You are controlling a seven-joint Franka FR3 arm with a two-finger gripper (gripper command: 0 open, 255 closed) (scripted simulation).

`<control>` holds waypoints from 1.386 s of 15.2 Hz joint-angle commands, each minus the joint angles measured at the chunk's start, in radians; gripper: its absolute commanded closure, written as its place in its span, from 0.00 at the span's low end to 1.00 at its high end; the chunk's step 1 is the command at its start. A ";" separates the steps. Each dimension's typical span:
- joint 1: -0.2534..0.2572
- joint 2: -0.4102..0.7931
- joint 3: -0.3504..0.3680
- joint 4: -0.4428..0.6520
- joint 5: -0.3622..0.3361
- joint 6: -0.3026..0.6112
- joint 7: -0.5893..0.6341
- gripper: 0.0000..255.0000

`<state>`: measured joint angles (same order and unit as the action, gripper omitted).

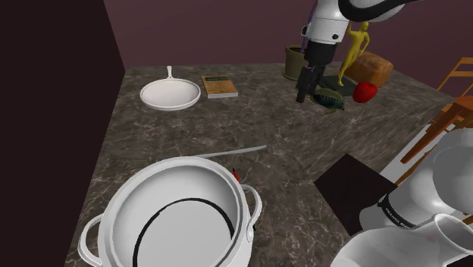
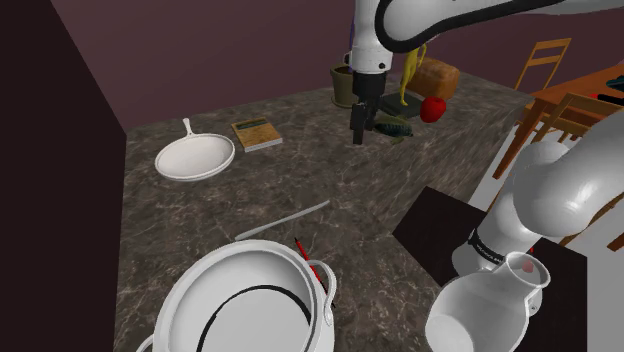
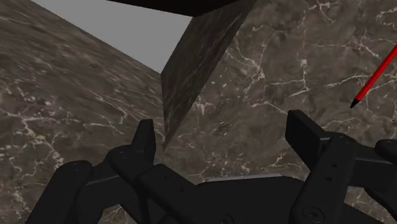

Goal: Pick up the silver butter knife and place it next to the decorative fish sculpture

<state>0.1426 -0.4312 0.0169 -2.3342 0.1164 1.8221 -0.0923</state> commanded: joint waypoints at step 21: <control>0.254 0.537 0.217 0.279 -0.113 0.378 -0.430 0.00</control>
<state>0.3849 0.0919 0.2228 -2.0655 0.0128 2.1903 -0.5054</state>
